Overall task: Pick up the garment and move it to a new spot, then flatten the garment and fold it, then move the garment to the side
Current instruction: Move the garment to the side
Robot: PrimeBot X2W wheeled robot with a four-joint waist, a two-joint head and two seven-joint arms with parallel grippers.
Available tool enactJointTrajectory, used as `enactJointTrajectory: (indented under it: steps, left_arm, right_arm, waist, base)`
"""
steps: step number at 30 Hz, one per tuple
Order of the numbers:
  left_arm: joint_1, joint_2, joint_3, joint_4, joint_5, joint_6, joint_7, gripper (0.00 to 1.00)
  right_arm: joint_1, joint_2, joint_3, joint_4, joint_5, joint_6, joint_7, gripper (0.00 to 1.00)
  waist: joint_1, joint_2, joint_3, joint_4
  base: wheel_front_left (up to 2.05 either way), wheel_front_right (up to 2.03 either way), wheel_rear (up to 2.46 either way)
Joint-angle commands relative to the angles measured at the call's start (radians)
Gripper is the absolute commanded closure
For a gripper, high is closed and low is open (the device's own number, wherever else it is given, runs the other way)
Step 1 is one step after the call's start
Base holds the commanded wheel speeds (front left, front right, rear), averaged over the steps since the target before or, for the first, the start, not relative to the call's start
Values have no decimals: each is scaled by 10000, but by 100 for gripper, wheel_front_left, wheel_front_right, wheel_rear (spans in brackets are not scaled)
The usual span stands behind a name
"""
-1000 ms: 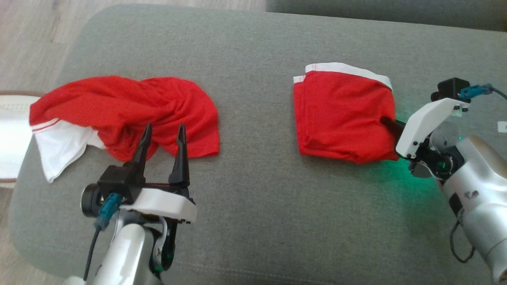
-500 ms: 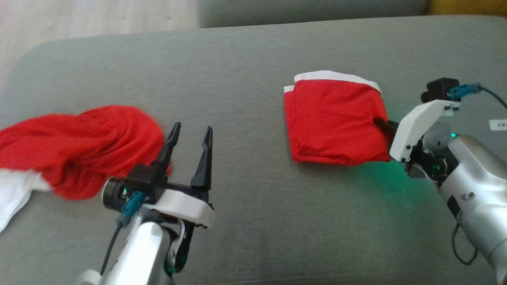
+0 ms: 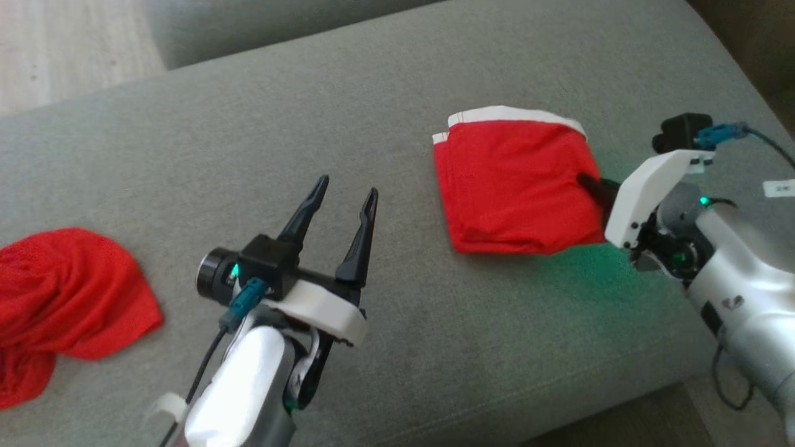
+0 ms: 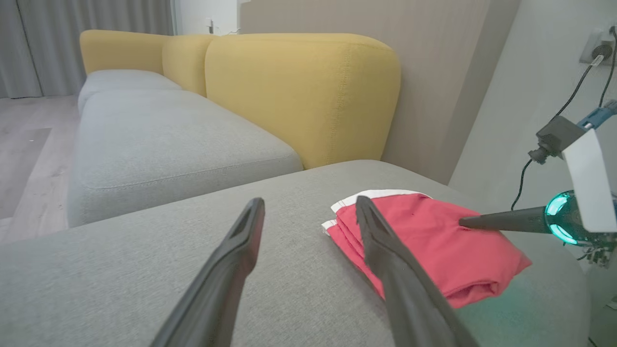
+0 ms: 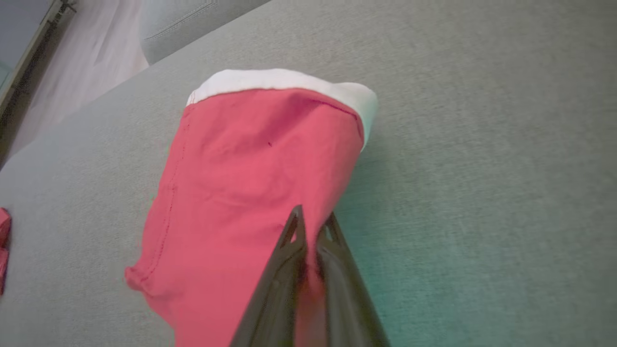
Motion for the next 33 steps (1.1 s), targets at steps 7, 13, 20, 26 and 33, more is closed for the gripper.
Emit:
enactJointTrajectory:
  steps: [7, 13, 20, 26, 33]
  left_arm:
    - [-905, 45, 212, -307, 179, 122, -120, 0]
    - [-1279, 89, 125, -239, 362, 200, -97, 0]
    - [-1734, 139, 17, -350, 573, 344, 7, 0]
    - [-1859, 217, 36, -392, 598, 443, 26, 0]
    - [-1843, 240, 35, -266, 486, 456, 14, 0]
  right_arm:
    - [-1093, -1081, 554, -366, 1, -7, -399, 100]
    - [-2083, -2386, 987, -356, -134, -7, -668, 100]
    - [-3120, -3715, 1293, 438, -141, -7, -772, 100]
    - [-3423, -3803, 1353, 1469, -105, -7, -764, 100]
    - [-3468, -3339, 1416, 2058, -61, -7, -950, 0]
  waist:
    - [0, 0, 1084, 153]
    - [0, 0, 2037, 622]
    - [0, 0, 2983, 955]
    - [0, 0, 3229, 940]
    - [0, 0, 2987, 886]
  base:
    - [0, 0, 0]
    - [0, 0, 0]
    - [0, 0, 0]
    - [0, 0, 0]
    - [0, 0, 0]
